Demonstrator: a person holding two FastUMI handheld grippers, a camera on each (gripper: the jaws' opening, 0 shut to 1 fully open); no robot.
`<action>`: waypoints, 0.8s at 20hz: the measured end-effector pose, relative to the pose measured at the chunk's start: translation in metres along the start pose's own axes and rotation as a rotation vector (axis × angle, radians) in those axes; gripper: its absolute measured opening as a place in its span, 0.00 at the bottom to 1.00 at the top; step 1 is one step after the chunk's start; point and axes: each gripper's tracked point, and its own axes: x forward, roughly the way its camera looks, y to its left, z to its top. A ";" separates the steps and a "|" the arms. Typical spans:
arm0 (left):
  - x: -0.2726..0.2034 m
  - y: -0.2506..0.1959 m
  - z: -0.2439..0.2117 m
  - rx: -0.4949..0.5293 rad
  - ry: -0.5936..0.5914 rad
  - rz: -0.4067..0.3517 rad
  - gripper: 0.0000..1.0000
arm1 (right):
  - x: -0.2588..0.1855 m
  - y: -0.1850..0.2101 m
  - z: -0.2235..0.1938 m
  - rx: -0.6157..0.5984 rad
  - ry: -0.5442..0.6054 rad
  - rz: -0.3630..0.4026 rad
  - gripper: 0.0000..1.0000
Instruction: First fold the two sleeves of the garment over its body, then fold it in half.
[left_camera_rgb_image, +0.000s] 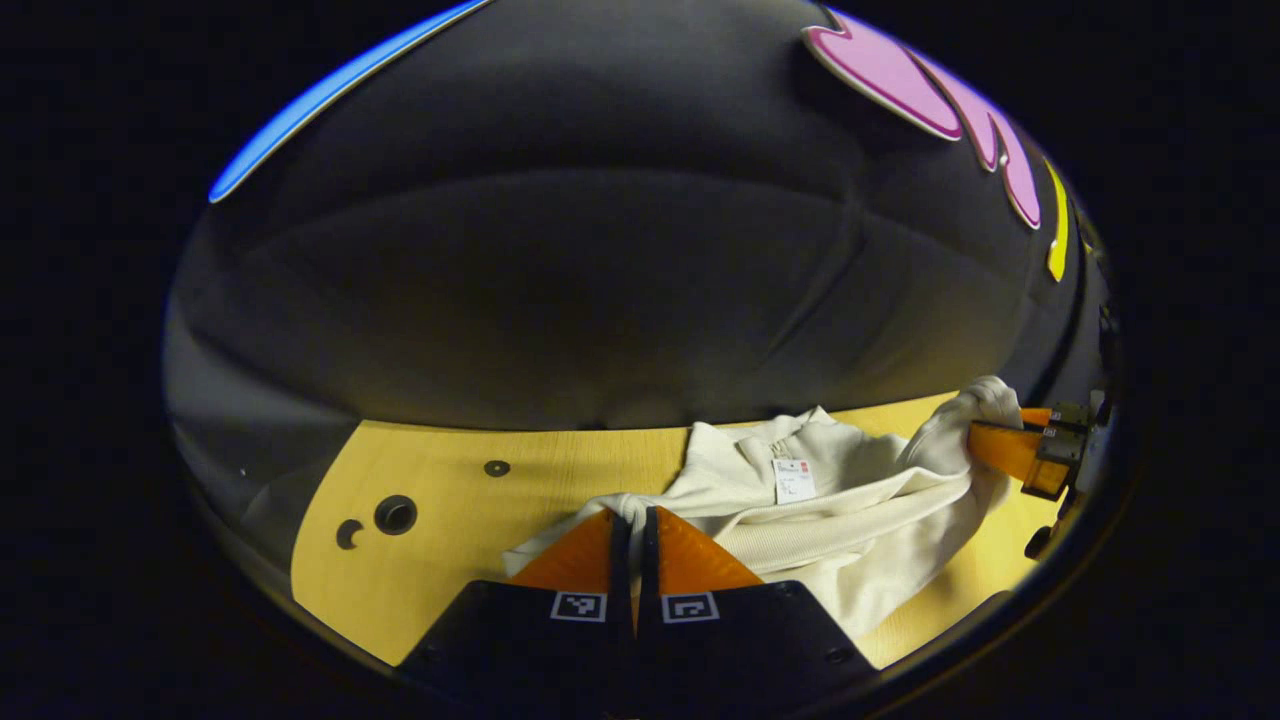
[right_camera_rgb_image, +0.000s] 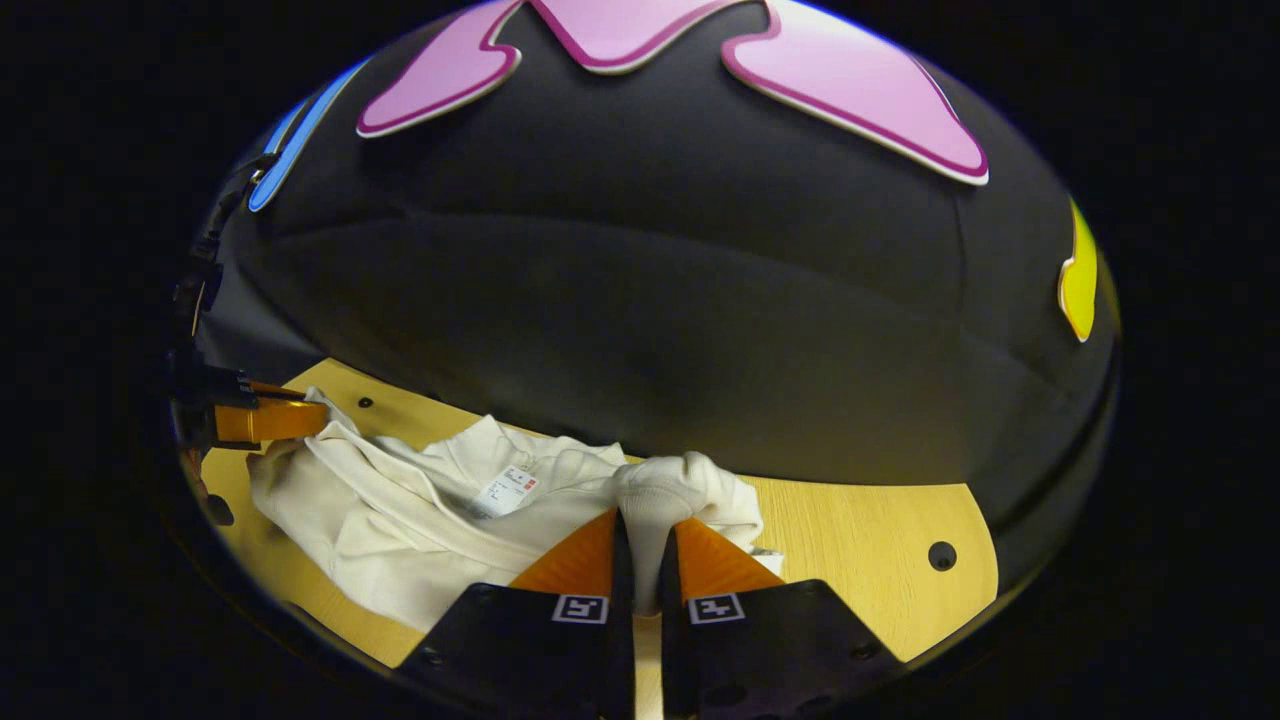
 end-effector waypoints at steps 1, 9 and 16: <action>0.010 0.004 0.000 -0.004 -0.017 0.015 0.06 | 0.007 -0.005 -0.001 -0.002 -0.003 -0.015 0.17; 0.016 0.028 -0.008 0.026 -0.039 0.143 0.96 | 0.007 -0.008 -0.022 -0.001 0.029 -0.010 0.89; -0.042 0.037 0.029 0.032 -0.175 0.166 0.99 | -0.021 -0.007 -0.005 0.034 -0.068 -0.035 0.98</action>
